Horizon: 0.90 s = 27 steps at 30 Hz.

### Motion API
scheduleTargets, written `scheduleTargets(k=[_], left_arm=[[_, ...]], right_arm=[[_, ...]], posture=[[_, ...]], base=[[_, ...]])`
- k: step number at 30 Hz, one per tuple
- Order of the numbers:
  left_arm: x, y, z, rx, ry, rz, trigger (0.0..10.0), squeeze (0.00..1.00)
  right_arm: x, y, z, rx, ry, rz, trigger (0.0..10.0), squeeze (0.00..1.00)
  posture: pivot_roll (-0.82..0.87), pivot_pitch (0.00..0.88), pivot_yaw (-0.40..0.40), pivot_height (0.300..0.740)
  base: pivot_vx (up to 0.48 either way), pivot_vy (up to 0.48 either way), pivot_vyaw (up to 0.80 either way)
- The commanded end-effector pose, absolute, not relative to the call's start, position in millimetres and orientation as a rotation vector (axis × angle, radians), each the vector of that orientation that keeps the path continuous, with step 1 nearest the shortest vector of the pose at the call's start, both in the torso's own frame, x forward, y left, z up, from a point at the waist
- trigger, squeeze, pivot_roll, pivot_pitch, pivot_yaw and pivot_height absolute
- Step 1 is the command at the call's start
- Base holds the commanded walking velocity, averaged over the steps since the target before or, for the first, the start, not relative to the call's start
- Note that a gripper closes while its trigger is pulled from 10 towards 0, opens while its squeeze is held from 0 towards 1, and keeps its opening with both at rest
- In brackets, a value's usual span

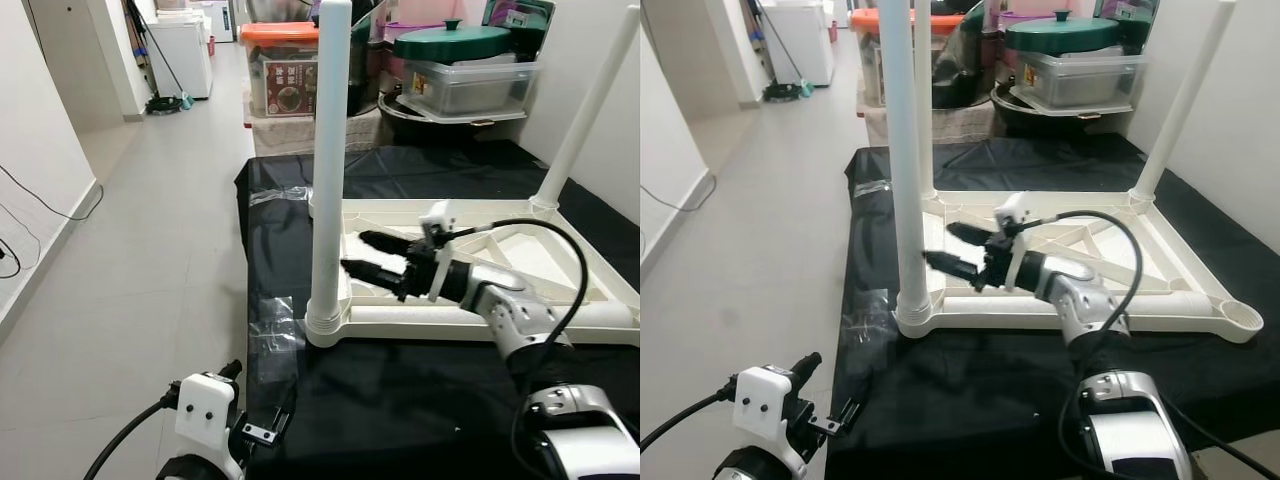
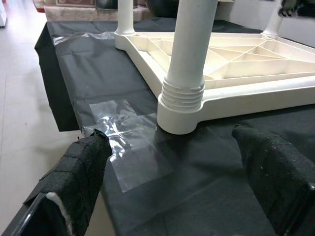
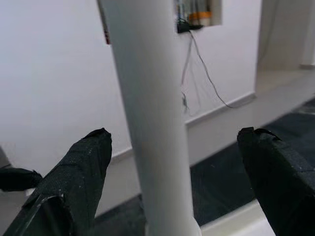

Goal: Building children table

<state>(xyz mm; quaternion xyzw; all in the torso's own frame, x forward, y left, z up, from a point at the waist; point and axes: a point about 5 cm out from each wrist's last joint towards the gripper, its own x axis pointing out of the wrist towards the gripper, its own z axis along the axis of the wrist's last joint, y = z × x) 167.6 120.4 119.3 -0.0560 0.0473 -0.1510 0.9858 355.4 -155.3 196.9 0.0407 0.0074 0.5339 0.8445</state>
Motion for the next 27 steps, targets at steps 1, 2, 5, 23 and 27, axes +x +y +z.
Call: scheduleTargets(k=[1,2,5,23,27], left_arm=[[166,120,118,-0.100,0.097,-0.307,10.0,0.00],[166,120,118,-0.099,0.096,-0.306,10.0,0.00],[166,120,118,-0.097,0.094,-0.307,10.0,0.00],[163,116,115,-0.092,0.094,-0.315,10.0,0.00],[163,116,116,-0.093,0.093,-0.316,10.0,0.00]], right_arm=[[357,-151,203,0.087,-0.005,1.149,10.0,0.00],[358,-148,205,0.088,-0.015,1.161,10.0,0.00],[359,-146,207,0.082,-0.024,1.166,10.0,0.00],[363,-110,202,0.057,-0.027,1.243,10.0,0.00],[365,-107,202,0.056,-0.026,1.241,10.0,0.00]], posture=[[0.03,0.001,-0.014,0.740],[0.03,0.001,-0.014,0.740],[0.03,0.000,-0.018,0.740],[0.04,0.000,-0.021,0.740],[0.03,0.000,-0.024,0.740]], base=[[0.000,0.000,0.00],[0.000,0.000,0.00],[0.000,0.000,0.00],[0.000,0.000,0.00],[0.000,0.000,0.00]])
